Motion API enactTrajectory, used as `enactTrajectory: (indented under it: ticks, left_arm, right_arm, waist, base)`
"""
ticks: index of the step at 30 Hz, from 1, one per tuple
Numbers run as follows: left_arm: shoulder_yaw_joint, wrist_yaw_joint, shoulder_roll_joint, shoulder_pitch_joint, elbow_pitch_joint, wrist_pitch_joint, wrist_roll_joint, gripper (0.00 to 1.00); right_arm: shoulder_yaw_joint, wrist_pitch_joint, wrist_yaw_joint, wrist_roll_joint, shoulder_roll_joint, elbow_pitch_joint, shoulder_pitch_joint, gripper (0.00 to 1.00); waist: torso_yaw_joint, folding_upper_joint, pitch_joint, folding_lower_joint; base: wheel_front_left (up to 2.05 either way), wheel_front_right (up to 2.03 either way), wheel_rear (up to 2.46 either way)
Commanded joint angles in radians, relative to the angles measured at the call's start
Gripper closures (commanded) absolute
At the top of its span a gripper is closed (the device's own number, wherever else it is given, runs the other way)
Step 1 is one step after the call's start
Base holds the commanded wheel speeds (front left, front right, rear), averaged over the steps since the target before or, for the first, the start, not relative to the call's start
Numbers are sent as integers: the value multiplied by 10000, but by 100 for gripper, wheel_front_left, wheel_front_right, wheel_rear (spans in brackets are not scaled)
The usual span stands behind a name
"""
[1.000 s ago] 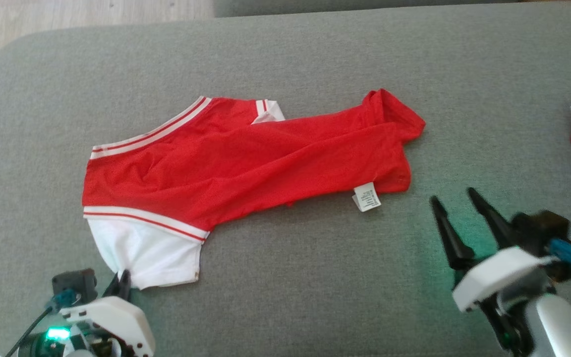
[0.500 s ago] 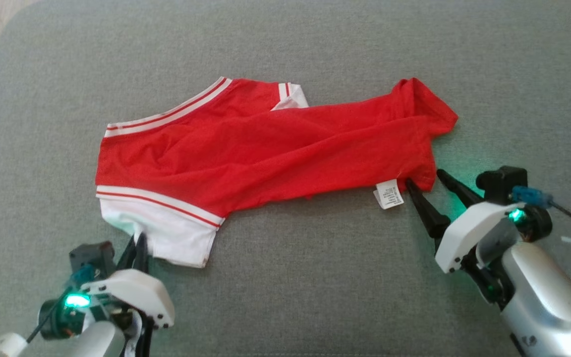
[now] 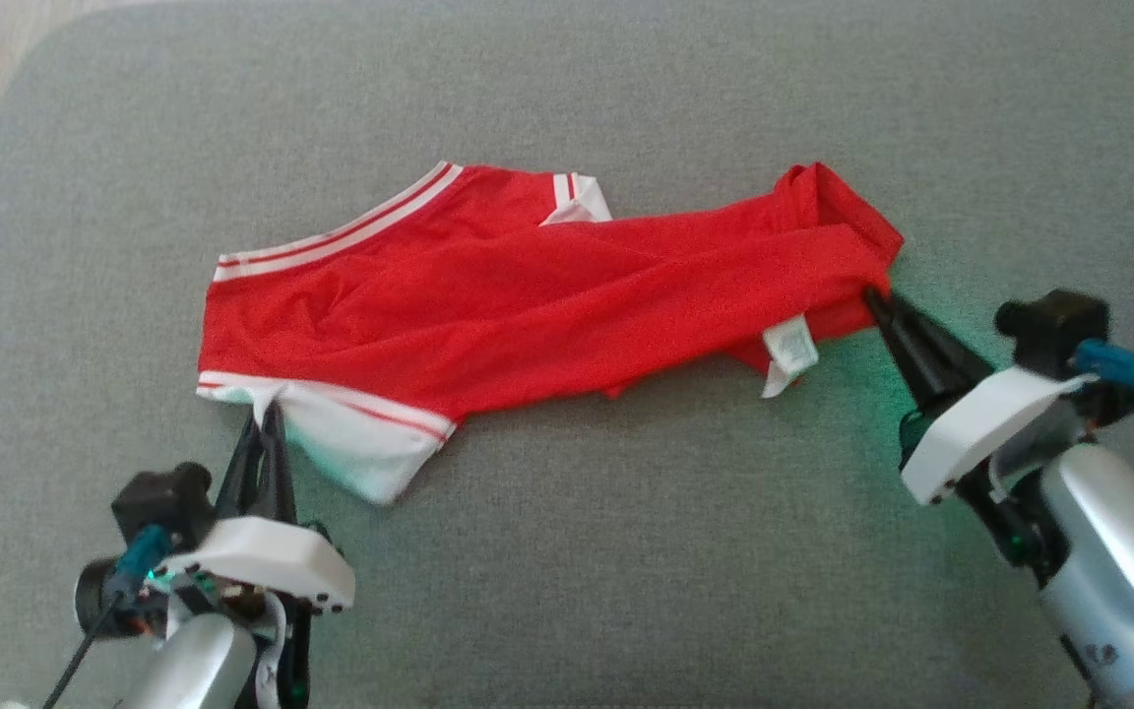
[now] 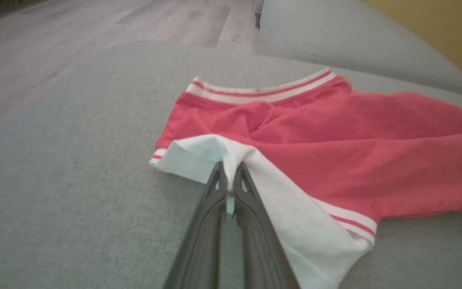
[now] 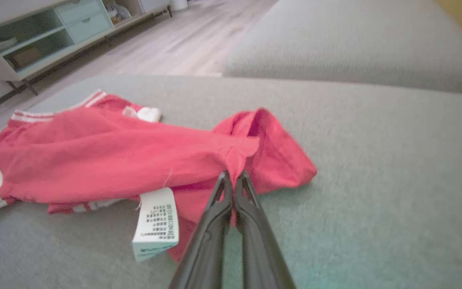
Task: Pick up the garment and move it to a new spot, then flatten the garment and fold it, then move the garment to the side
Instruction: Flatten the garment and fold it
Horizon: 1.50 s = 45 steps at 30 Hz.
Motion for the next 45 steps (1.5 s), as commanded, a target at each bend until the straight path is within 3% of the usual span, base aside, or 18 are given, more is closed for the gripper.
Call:
enactTrajectory:
  ticks: [1, 8, 16, 20, 24, 28, 32, 33, 36, 39, 45]
  left_arm:
    - [485, 88, 239, -197, -580, -139, -20, 100]
    - [1236, 732, 1109, -272, -3361, -571, 535, 100]
    - [2360, 1225, 2274, -1914, -6910, -477, 1489, 100]
    - [2424, 1272, 2648, -3205, -7860, 32, 2005, 100]
    - [2087, 1096, 2651, -4392, -7852, 609, 2163, 100]
    - [1670, 717, 2219, -5182, -6701, 844, 1730, 100]
    - [1457, -72, 1543, -6037, -4470, 319, 1036, 100]
    - [1457, -72, 1543, -6037, -4470, 319, 1036, 100]
    - [1218, -1008, 933, -6902, -2289, -605, 713, 100]
    - [1276, -1679, 395, -7868, -216, -1425, 480, 100]
    - [1814, -2301, -251, -9444, 2678, -1941, 461, 100]
  right_arm:
    - [-126, -139, -7, -122, -236, -600, 136, 100]
    - [-1766, 117, -7, -1179, -487, -3302, 588, 100]
    - [-4118, 1544, -7, -2621, -248, -7339, 706, 100]
    - [-4950, 2301, -7, -2990, -124, -8704, 459, 100]
    - [-5343, 2743, -7, -2937, -75, -9166, 155, 100]
    - [-5337, 2883, -7, -2539, 46, -8642, -187, 100]
    - [-5190, 2708, -7, -2048, 170, -6920, -1168, 100]
    - [-5190, 2708, -7, -2048, 170, -6920, -1168, 100]
    - [-4837, 2314, -7, -1873, 271, -5144, -2380, 100]
    - [-4703, 1703, -7, -1805, 572, -3468, -3742, 100]
    - [-3993, 752, -7, -1565, 1066, -830, -5814, 100]
  waist:
    - [-36, 0, -159, -1]
    - [-250, 0, -788, -1]
    - [-425, 0, -1269, -1]
    - [-462, 0, -1371, -1]
    - [-508, 0, -1339, -1]
    - [-562, 0, -1126, -1]
    - [-659, 0, -848, -1]
    - [-659, 0, -848, -1]
    - [-788, 0, -771, -1]
    - [-922, 0, -725, -1]
    - [-1092, 0, -589, -1]
  base:
    - [0, 0, 0]
    - [0, 0, 0]
    - [0, 0, 0]
    - [0, 0, 0]
    - [0, 0, 0]
    - [0, 0, 0]
    - [0, 0, 0]
    - [0, 0, 0]
    - [0, 0, 0]
    - [0, 0, 0]
    - [0, 0, 0]
